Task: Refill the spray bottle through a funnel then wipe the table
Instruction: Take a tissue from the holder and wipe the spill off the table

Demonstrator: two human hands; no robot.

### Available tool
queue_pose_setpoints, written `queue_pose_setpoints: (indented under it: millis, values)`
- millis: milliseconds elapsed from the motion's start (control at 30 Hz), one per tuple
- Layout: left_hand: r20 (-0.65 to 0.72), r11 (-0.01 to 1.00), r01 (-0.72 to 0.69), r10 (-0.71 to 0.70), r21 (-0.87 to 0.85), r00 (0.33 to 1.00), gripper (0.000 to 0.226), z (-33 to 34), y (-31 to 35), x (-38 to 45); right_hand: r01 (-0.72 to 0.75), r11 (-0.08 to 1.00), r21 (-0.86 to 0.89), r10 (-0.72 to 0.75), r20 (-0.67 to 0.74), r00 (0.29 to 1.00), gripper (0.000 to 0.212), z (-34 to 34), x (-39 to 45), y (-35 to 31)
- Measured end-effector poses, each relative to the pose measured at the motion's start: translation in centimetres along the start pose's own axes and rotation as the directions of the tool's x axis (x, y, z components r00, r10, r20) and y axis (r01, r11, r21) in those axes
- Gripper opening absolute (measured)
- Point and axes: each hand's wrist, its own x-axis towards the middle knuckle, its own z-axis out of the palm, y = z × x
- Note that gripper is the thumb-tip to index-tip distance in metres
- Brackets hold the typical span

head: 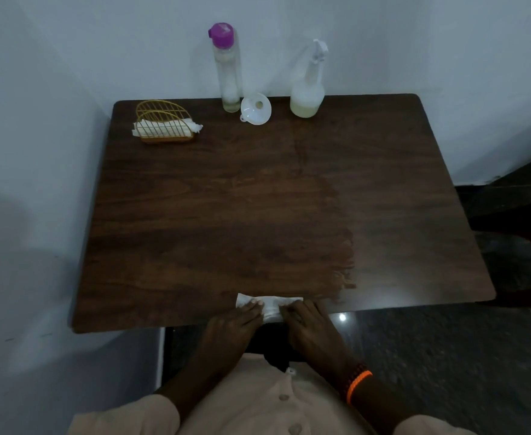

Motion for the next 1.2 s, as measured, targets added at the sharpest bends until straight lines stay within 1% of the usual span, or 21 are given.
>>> queue_pose_setpoints:
  millis: [100, 200, 267, 300, 400, 433, 500, 567, 633, 700, 767, 833, 867, 933, 1000, 1067, 1200]
  values:
    - [-0.004, 0.998, -0.068, 0.068, 0.001, 0.998, 0.036, -0.2, 0.5, -0.1, 0.006, 1.000, -0.002, -0.006, -0.014, 1.000, 0.037, -0.1, -0.4, -0.4]
    - [-0.023, 0.993, -0.106, 0.107, 0.041, 0.994, 0.029, -0.6, 0.9, 0.1, -0.008, 1.000, 0.018, 0.009, -0.062, 0.998, 0.035, -0.8, -0.6, -1.0]
    - [-0.064, 0.989, -0.137, 0.140, 0.054, 0.988, 0.023, -0.5, 0.8, 0.0, -0.017, 0.999, 0.050, 0.021, -0.094, 0.995, 0.029, -0.8, -0.9, -1.2]
    - [-0.060, 0.989, -0.144, 0.146, 0.036, 0.987, 0.023, -0.4, 0.9, -0.3, -0.021, 0.996, 0.084, 0.030, -0.101, 0.994, 0.024, -0.7, -1.2, -1.3]
    - [-0.033, 0.990, -0.122, 0.119, -0.078, 0.992, 0.045, -1.1, 1.2, -0.4, -0.078, 0.956, 0.284, 0.106, -0.086, 0.991, 0.015, -1.2, -1.7, -1.5]
    - [-0.010, 0.986, -0.074, 0.074, -0.148, 0.997, 0.043, -1.8, 1.3, -0.1, -0.121, 0.922, 0.368, 0.153, -0.061, 0.986, 0.013, -1.7, -1.7, -1.5]
    - [0.059, 0.950, 0.042, -0.025, -0.310, 0.998, 0.029, -3.0, 1.4, 1.0, -0.227, 0.839, 0.495, 0.256, 0.010, 0.967, 0.008, -2.7, -1.7, -1.4]
    - [0.100, 0.903, 0.123, -0.089, -0.411, 0.991, 0.024, -3.6, 1.4, 2.2, -0.325, 0.740, 0.589, 0.371, 0.047, 0.928, 0.005, -3.8, -1.6, -0.9]
    - [0.111, 0.840, 0.218, -0.187, -0.497, 0.976, 0.019, -4.2, 1.5, 3.7, -0.385, 0.629, 0.675, 0.485, 0.046, 0.873, 0.008, -4.8, -1.4, -0.2]
    - [0.150, 0.736, 0.309, -0.276, -0.602, 0.949, 0.013, -4.4, 1.8, 5.1, -0.417, 0.522, 0.744, 0.573, 0.056, 0.817, 0.020, -5.8, -1.2, 0.3]
    - [0.233, 0.596, 0.397, -0.336, -0.698, 0.913, 0.015, -4.5, 2.3, 6.7, -0.432, 0.397, 0.810, 0.661, 0.074, 0.746, 0.027, -6.6, -1.3, 1.1]
    - [0.285, 0.474, 0.443, -0.369, -0.761, 0.885, 0.023, -4.5, 2.9, 8.2, -0.402, 0.294, 0.867, 0.719, 0.077, 0.691, 0.022, -7.4, -1.8, 2.1]
    - [0.296, 0.434, 0.448, -0.374, -0.782, 0.879, 0.026, -4.6, 3.5, 9.1, -0.382, 0.272, 0.884, 0.732, 0.068, 0.678, 0.019, -7.8, -2.2, 2.9]
    - [0.315, 0.400, 0.452, -0.364, -0.797, 0.877, 0.030, -4.7, 4.9, 11.1, -0.356, 0.253, 0.900, 0.752, 0.049, 0.657, 0.013, -8.5, -3.2, 4.4]
    - [0.346, 0.383, 0.459, -0.328, -0.802, 0.879, 0.030, -4.6, 6.5, 13.1, -0.343, 0.218, 0.914, 0.794, 0.039, 0.607, 0.006, -9.1, -4.3, 6.1]
    - [0.382, 0.390, 0.460, -0.264, -0.798, 0.886, 0.028, -4.3, 8.4, 15.3, -0.321, 0.175, 0.931, 0.833, 0.034, 0.553, 0.006, -9.7, -5.8, 8.0]
    - [0.415, 0.413, 0.460, -0.199, -0.786, 0.888, 0.029, -2.8, 11.9, 19.6, -0.307, 0.109, 0.946, 0.865, 0.062, 0.498, 0.006, -11.0, -9.0, 12.3]
